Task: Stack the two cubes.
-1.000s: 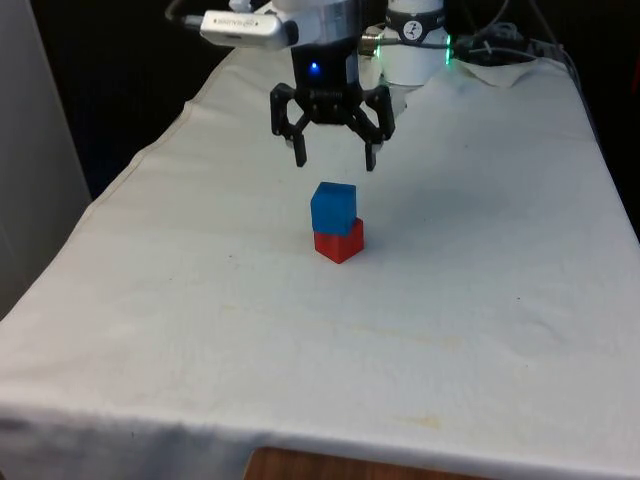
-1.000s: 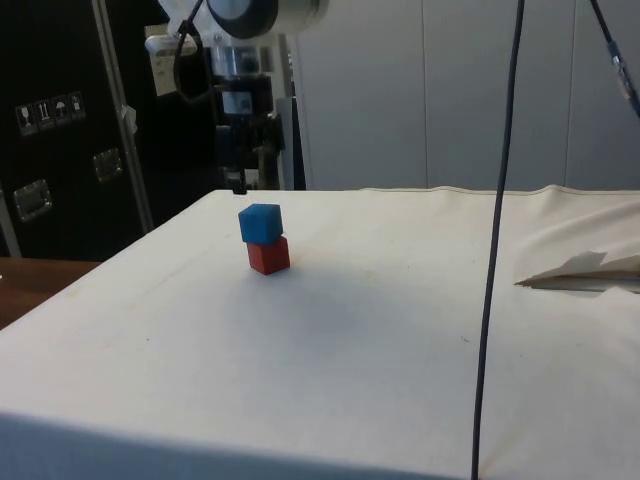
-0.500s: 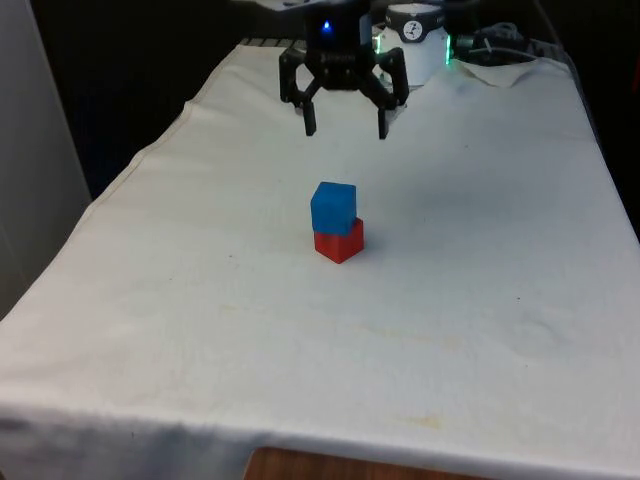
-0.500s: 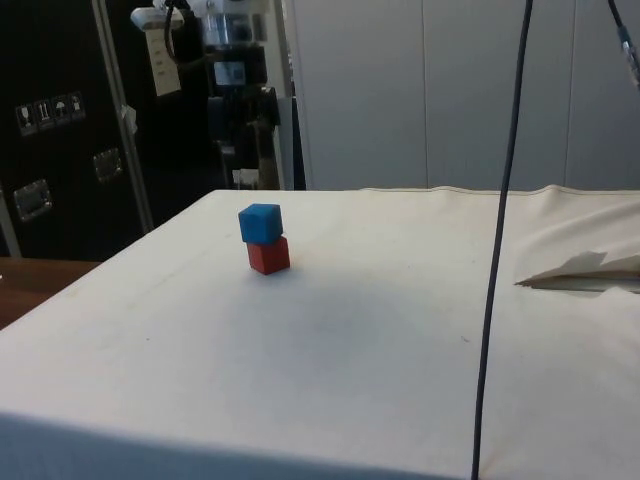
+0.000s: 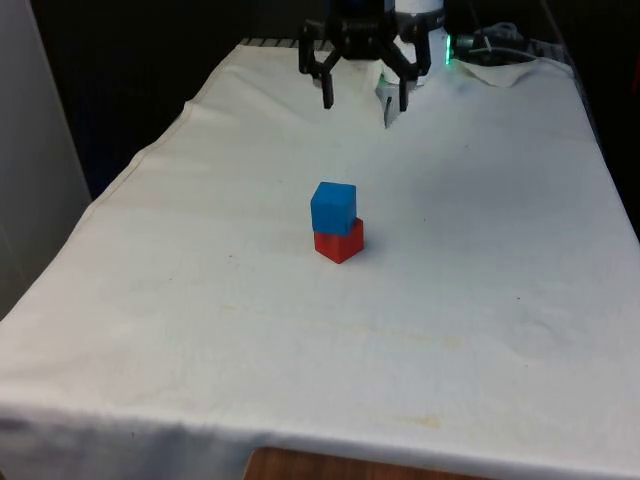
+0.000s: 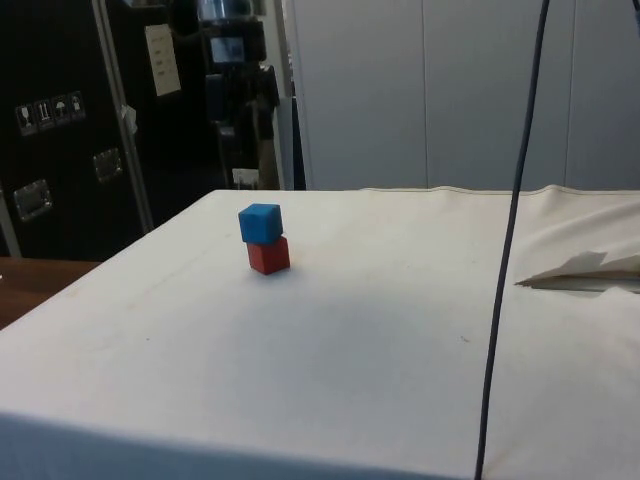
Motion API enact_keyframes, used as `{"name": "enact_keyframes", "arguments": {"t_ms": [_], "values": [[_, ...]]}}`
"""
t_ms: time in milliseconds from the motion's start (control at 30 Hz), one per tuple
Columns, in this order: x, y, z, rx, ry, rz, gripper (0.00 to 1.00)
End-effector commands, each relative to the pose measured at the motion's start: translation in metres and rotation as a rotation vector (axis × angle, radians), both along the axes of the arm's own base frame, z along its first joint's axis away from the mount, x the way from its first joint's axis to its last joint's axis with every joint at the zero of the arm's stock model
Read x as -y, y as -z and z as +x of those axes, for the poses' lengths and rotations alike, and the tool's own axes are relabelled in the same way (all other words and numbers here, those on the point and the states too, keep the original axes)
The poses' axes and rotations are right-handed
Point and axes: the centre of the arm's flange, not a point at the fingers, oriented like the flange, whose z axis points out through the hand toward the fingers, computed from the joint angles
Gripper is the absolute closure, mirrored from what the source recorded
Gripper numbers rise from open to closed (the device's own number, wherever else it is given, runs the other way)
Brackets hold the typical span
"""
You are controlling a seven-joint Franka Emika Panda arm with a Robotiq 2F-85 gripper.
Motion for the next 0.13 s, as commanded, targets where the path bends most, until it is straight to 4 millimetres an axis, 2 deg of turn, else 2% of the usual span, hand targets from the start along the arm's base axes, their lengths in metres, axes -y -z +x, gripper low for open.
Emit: {"name": "enact_keyframes", "arguments": {"t_ms": [0,100], "values": [[-0.002,-0.0031,-0.003,0.0,0.002,-0.006,0.0],[-0.0034,-0.0038,-0.0039,0.003,-0.004,0.002,0.0]]}}
